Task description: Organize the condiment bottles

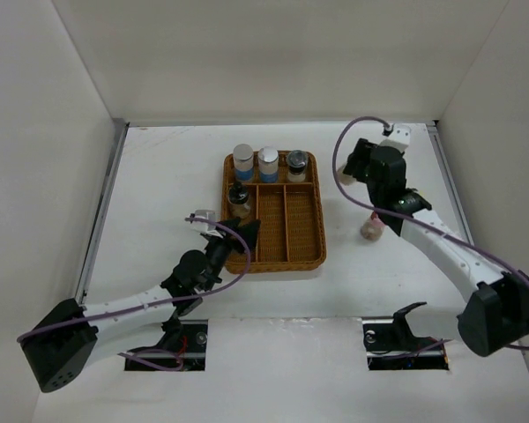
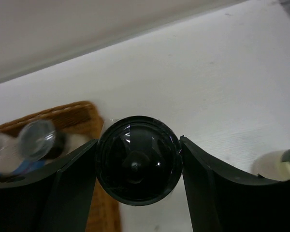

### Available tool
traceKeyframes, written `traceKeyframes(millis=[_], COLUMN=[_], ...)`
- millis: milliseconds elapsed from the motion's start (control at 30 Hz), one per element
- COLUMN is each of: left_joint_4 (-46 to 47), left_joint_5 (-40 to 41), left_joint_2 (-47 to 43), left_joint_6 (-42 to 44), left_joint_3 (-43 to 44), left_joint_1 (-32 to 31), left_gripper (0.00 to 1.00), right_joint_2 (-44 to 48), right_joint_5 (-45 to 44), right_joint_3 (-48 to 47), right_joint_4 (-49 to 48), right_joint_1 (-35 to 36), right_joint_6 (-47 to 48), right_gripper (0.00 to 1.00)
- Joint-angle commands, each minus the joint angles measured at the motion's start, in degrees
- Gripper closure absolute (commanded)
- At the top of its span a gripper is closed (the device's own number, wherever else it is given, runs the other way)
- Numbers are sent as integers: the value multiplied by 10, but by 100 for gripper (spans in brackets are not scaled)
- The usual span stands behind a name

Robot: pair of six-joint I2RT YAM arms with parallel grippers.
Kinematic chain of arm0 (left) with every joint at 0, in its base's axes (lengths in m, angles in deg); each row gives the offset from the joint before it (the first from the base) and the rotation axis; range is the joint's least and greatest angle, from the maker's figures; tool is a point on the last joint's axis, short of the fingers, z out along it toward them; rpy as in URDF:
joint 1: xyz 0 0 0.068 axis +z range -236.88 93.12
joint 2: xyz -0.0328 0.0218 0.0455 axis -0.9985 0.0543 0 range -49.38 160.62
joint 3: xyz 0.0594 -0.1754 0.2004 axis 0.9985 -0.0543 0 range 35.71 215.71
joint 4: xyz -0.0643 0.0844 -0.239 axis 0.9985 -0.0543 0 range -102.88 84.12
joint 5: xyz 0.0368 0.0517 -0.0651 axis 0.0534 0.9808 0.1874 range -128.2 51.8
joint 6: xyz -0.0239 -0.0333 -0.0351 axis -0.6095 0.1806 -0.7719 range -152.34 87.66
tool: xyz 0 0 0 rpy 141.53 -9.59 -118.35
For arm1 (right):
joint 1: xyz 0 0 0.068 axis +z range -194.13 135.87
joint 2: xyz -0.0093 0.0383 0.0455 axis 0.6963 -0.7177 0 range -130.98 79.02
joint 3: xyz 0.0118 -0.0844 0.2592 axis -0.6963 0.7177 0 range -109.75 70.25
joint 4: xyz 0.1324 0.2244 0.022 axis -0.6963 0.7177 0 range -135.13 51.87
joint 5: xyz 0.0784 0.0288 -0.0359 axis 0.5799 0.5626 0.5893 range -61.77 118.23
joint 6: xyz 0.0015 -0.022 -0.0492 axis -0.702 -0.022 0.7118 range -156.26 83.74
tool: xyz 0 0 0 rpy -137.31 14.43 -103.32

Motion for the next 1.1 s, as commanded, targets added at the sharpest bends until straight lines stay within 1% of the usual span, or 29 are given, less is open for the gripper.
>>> traceKeyframes(millis=[0, 133, 233, 333, 533, 733, 900, 1067], left_joint_4=[27, 26, 18, -7, -57, -83, -90, -86], left_joint_5=[29, 41, 46, 58, 63, 55, 54, 52], left_joint_2=[-47, -70, -93, -128, -171, -194, -202, -188], left_joint_6=[-6, 0, 2, 2, -9, -13, -15, -19], left_joint_3=[-15, -17, -23, -28, -38, -42, -44, -44], left_joint_1=[9, 8, 4, 10, 21, 27, 30, 27], left_gripper=[38, 38, 38, 38, 38, 38, 37, 37], right_joint_2=[42, 38, -3, -54, -154, -249, -289, -278], right_joint_5=[-7, -16, -29, -35, -46, -94, -155, -206], right_joint_3=[42, 56, 30, -13, -92, -160, -184, -169], right_joint_4=[-43, -67, -90, -96, -103, -94, -92, -93], right_joint_1=[74, 184, 261, 306, 322, 322, 333, 343], right_joint_6=[-43, -73, -73, -62, -57, -28, -5, 6], right_gripper=[51, 52, 52, 51, 51, 50, 50, 50])
